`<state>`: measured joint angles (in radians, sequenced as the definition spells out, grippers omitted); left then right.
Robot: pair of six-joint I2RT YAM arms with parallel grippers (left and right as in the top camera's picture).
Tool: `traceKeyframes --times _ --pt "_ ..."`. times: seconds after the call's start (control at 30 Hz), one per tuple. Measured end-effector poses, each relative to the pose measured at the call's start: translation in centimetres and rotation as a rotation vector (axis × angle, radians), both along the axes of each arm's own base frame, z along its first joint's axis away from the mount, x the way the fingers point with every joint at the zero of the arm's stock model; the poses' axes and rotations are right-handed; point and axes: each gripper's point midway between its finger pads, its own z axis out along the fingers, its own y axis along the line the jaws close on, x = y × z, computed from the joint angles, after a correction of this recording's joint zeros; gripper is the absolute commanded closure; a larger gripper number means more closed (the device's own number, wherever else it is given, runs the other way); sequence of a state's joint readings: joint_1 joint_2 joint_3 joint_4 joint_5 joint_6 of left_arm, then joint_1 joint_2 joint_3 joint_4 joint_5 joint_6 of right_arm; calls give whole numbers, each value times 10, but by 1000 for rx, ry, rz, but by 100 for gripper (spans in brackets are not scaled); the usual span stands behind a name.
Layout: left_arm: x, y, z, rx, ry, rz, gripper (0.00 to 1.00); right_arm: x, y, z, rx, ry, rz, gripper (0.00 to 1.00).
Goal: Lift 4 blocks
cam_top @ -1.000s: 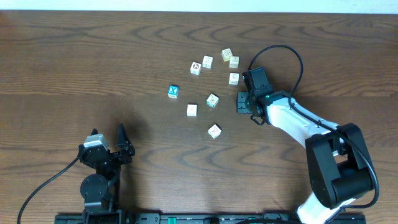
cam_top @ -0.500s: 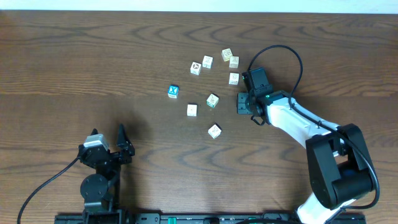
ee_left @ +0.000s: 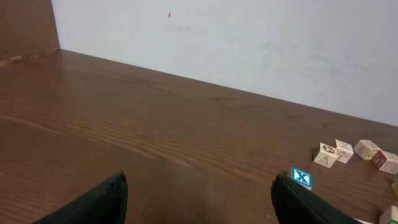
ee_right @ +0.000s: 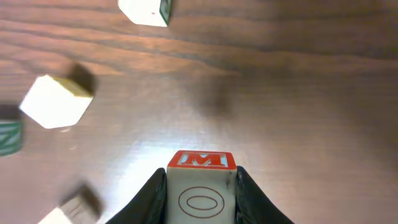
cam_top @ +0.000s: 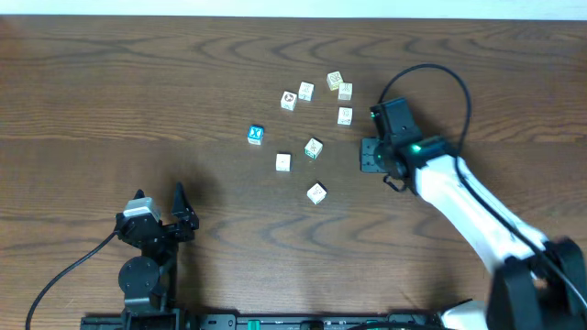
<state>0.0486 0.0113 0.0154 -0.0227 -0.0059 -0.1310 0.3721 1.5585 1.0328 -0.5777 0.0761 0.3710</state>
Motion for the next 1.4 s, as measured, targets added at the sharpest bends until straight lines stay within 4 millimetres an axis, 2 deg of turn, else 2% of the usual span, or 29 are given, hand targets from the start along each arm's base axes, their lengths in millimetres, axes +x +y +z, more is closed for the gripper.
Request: traceKeyframes --times 0.1,0.2,0.33,0.43,0.63,0.83,1.03,1.17,1.23,1.3,1.4 --pt "0 0 0 0 0 0 26 -17 -4 17 13 13 -6 91" --pt "0 0 0 0 0 0 26 -39 -12 23 5 66 -21 94" --pt "0 0 0 0 0 0 26 -64 -20 17 -18 160 -45 97" --pt "0 0 0 0 0 0 26 -74 -15 12 -27 190 -33 95" --pt "0 0 0 0 0 0 26 -82 7 -6 -8 173 14 90" --pt "0 0 0 0 0 0 26 -95 27 -40 28 143 43 85" --pt "0 0 0 0 0 0 26 -113 29 -71 42 143 58 82" --pt "0 0 0 0 0 0 26 -109 32 -75 67 102 54 81" --pt "0 0 0 0 0 0 25 -108 32 -75 72 95 50 75" --pt "0 0 0 0 0 0 26 -107 32 -75 78 90 41 62" --pt "0 0 0 0 0 0 26 -107 32 -77 84 89 32 57"
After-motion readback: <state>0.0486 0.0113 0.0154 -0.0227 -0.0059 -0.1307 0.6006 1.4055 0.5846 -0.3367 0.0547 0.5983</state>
